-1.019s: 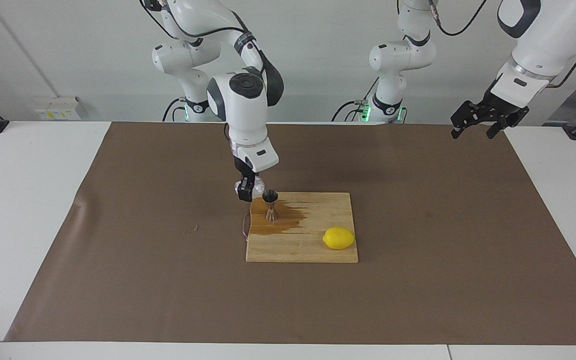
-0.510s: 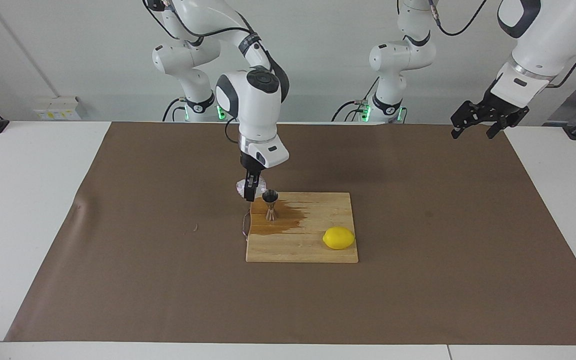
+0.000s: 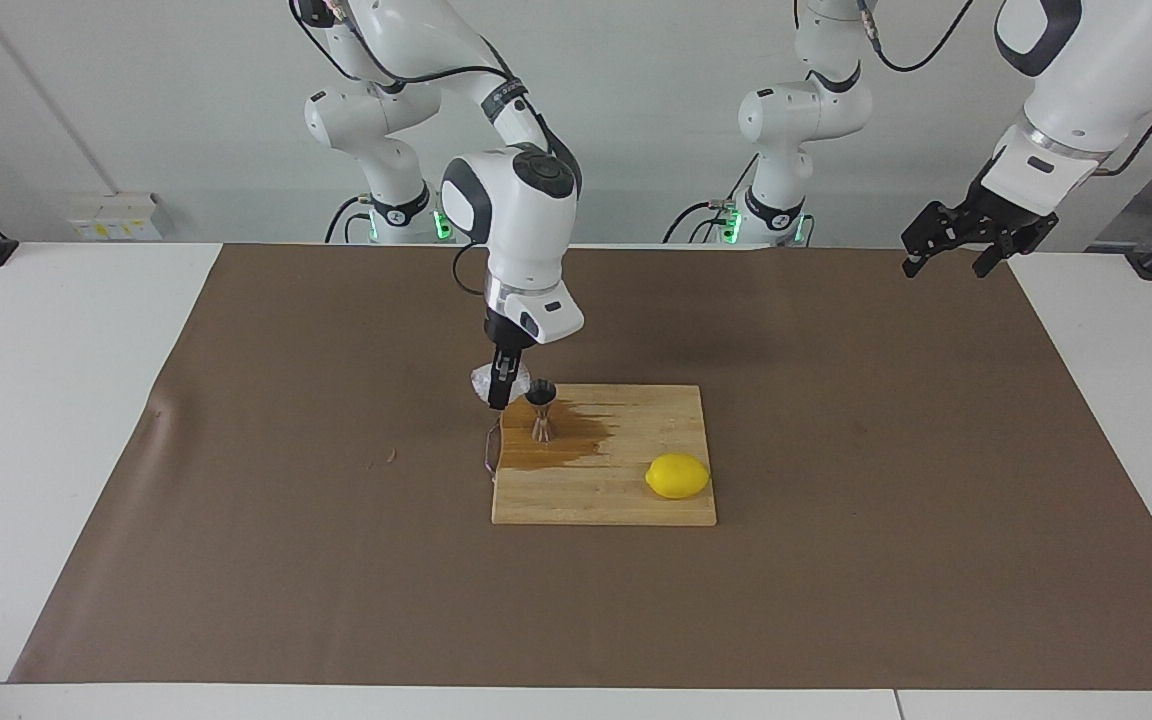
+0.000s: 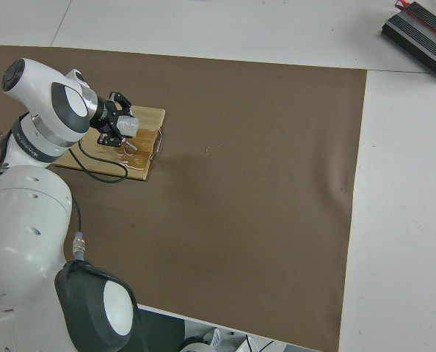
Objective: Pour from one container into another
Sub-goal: 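Tilt the white cup with the right gripper to pour into the silver cup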
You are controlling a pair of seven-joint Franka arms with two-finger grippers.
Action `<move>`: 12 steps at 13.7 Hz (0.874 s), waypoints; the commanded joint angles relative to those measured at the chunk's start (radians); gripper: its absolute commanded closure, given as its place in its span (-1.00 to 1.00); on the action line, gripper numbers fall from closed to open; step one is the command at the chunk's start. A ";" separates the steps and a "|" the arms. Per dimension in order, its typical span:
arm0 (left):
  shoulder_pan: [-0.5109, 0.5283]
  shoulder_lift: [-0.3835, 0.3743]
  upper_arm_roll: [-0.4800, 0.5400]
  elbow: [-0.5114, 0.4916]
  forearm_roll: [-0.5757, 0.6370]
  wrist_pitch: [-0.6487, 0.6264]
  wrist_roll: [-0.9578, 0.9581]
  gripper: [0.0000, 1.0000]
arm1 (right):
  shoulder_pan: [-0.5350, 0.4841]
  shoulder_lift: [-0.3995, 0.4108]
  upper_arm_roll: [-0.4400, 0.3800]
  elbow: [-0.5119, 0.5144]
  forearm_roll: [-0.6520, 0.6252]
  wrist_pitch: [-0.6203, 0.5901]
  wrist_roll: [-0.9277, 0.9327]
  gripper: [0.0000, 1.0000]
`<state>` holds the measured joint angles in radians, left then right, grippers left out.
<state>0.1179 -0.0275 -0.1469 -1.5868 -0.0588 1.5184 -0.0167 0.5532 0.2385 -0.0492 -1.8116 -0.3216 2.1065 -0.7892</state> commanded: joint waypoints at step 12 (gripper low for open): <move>0.012 -0.029 -0.011 -0.028 0.011 -0.004 0.001 -1.00 | 0.027 0.018 0.002 0.012 -0.076 0.029 0.085 0.38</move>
<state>0.1180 -0.0275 -0.1470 -1.5868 -0.0588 1.5184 -0.0167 0.5763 0.2502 -0.0491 -1.8059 -0.3571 2.1350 -0.7392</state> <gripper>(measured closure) 0.000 0.515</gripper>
